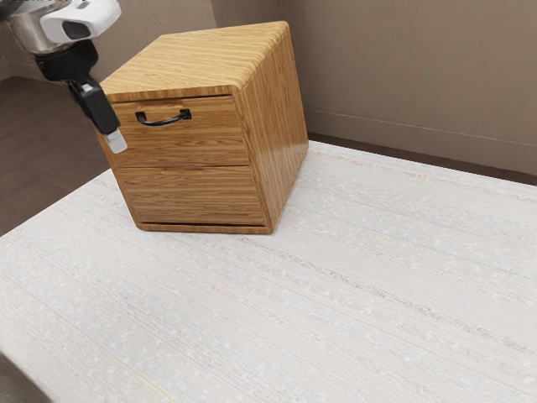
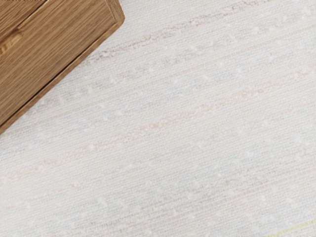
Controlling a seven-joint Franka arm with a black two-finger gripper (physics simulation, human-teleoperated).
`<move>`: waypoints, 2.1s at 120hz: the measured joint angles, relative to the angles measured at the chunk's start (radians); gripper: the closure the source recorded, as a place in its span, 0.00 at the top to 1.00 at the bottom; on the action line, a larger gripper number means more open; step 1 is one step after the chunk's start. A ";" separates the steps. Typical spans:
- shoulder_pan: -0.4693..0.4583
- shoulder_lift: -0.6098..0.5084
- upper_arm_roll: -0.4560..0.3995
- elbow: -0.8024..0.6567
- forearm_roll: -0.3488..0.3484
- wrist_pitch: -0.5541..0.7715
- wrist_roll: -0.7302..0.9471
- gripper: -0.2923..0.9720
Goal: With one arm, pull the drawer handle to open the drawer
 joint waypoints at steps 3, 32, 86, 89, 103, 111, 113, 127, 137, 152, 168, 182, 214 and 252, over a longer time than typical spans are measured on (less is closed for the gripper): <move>-0.003 0.006 0.000 0.000 0.001 -0.001 0.011 0.77; -0.043 0.077 -0.010 0.005 -0.013 -0.005 0.096 0.77; 0.174 0.024 -0.268 -0.022 0.165 0.022 0.376 0.77; 0.189 0.038 -0.274 -0.022 0.177 0.039 0.408 0.77; 0.336 0.100 -0.273 -0.016 0.209 0.123 0.538 0.73; 0.382 0.115 -0.273 -0.014 0.234 0.175 0.602 0.67; 0.387 0.120 -0.273 -0.014 0.242 0.191 0.618 0.65; 0.391 0.158 -0.275 -0.011 0.280 0.310 0.728 0.58; 0.386 0.192 -0.292 0.003 0.281 0.381 0.793 0.56; 0.347 0.213 -0.309 0.039 0.231 0.444 0.863 0.55; 0.342 0.220 -0.309 0.051 0.181 0.479 0.877 0.54; 0.340 0.251 -0.310 0.058 0.123 0.499 0.859 0.53; 0.327 0.281 -0.304 0.059 0.072 0.537 0.820 0.48; 0.321 0.281 -0.287 0.029 0.077 0.549 0.796 0.32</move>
